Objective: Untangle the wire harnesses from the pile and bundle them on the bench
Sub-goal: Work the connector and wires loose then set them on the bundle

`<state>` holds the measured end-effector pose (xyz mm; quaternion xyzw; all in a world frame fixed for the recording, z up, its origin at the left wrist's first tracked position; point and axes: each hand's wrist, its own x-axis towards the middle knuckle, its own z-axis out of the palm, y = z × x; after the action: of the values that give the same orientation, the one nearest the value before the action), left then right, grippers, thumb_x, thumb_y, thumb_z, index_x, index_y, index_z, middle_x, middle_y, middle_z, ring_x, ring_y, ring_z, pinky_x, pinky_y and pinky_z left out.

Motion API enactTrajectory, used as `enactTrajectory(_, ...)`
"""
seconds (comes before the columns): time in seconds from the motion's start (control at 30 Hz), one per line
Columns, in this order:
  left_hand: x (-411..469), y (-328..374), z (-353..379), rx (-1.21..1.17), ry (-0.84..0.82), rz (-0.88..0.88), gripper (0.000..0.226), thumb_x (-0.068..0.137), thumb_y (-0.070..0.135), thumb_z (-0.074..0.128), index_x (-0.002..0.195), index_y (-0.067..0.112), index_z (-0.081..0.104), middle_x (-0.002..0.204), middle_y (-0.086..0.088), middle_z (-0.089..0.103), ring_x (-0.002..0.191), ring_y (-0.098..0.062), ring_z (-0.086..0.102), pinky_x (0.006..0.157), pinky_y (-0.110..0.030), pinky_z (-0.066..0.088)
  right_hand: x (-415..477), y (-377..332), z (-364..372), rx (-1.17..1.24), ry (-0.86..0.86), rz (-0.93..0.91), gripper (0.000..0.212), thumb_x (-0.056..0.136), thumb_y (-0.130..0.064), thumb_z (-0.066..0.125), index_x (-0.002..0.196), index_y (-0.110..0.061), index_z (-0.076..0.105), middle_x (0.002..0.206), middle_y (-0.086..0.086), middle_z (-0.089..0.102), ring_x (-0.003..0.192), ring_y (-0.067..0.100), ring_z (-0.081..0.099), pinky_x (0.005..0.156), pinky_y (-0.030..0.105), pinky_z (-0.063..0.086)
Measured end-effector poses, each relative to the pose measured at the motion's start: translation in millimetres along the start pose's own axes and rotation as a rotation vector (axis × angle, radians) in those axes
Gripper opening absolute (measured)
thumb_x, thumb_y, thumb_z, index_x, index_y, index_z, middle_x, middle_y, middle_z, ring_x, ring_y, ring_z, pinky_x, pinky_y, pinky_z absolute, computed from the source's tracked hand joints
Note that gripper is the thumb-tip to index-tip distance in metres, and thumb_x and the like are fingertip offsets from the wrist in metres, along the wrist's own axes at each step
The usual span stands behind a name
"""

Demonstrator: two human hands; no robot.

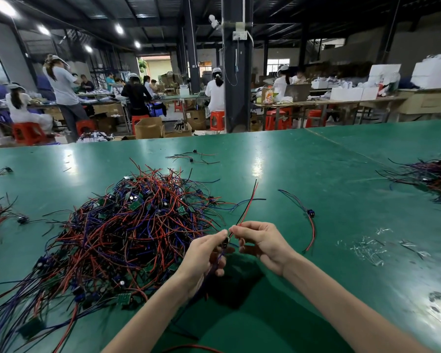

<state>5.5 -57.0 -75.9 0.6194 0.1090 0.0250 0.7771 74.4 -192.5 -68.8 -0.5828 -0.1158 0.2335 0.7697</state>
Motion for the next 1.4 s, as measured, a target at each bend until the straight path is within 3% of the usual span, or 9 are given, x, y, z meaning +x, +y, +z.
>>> enactTrajectory(0.17,-3,-1,0,0.031,-0.059,-0.003,0.012,0.093,0.006,0.056,0.087,0.0,0.063,0.064,-0.007,0.063,0.045,-0.009,0.046,0.038,-0.019,0.036,3,-3,-6,0.035,0.064,-0.008,0.005,0.078,-0.003,0.07,0.078,0.0,0.066,0.064,0.004,0.058,0.047,0.006,0.05,0.047,0.019,0.048)
enactTrajectory(0.37,-3,-5,-2,0.051,-0.045,0.093,0.009,0.087,0.002,0.061,0.095,-0.001,0.065,0.071,-0.008,0.068,0.044,-0.006,0.047,0.039,-0.016,0.039,-2,2,0,-0.059,-0.115,0.056,0.012,0.078,-0.013,0.07,0.086,-0.003,0.07,0.07,0.002,0.066,0.054,0.007,0.055,0.052,0.019,0.049)
enactTrajectory(0.47,-1,-5,-2,0.057,-0.001,0.093,0.014,0.085,0.002,0.064,0.097,0.002,0.058,0.06,-0.003,0.066,0.043,-0.007,0.052,0.04,-0.018,0.042,-3,3,1,-0.097,-0.114,0.036,0.012,0.082,-0.008,0.067,0.092,-0.001,0.068,0.068,0.002,0.067,0.056,0.008,0.059,0.054,0.019,0.05)
enactTrajectory(0.6,0,-6,-4,0.091,-0.019,0.049,0.002,0.088,0.002,0.062,0.09,0.002,0.062,0.066,-0.005,0.068,0.047,-0.009,0.056,0.044,-0.019,0.046,-2,-2,-1,-0.145,-0.067,-0.006,0.01,0.082,-0.008,0.067,0.092,-0.003,0.068,0.07,0.003,0.067,0.058,0.009,0.059,0.056,0.021,0.052)
enactTrajectory(0.87,-2,-8,-4,0.152,-0.011,0.05,0.008,0.084,0.009,0.069,0.078,0.009,0.073,0.069,-0.007,0.07,0.05,-0.009,0.056,0.046,-0.019,0.046,-3,-4,-2,-0.158,-0.112,0.007,0.014,0.083,-0.002,0.066,0.097,-0.003,0.064,0.075,0.007,0.065,0.059,0.011,0.061,0.058,0.022,0.052)
enactTrajectory(1.1,-4,-5,-2,0.16,-0.039,0.035,0.014,0.086,0.004,0.065,0.078,0.01,0.075,0.068,-0.005,0.07,0.051,-0.006,0.057,0.048,-0.018,0.047,3,-3,-6,-0.221,-0.028,-0.07,0.017,0.083,0.005,0.064,0.099,0.003,0.061,0.072,0.009,0.062,0.052,0.008,0.059,0.056,0.019,0.053)
enactTrajectory(1.4,-6,-3,-1,0.202,-0.068,-0.021,0.011,0.089,0.003,0.062,0.084,0.002,0.072,0.066,-0.005,0.069,0.048,-0.006,0.056,0.047,-0.017,0.047,15,-11,-26,-0.182,0.189,-0.178,0.013,0.079,0.012,0.066,0.083,0.001,0.062,0.066,0.01,0.059,0.046,0.006,0.058,0.05,0.017,0.052)
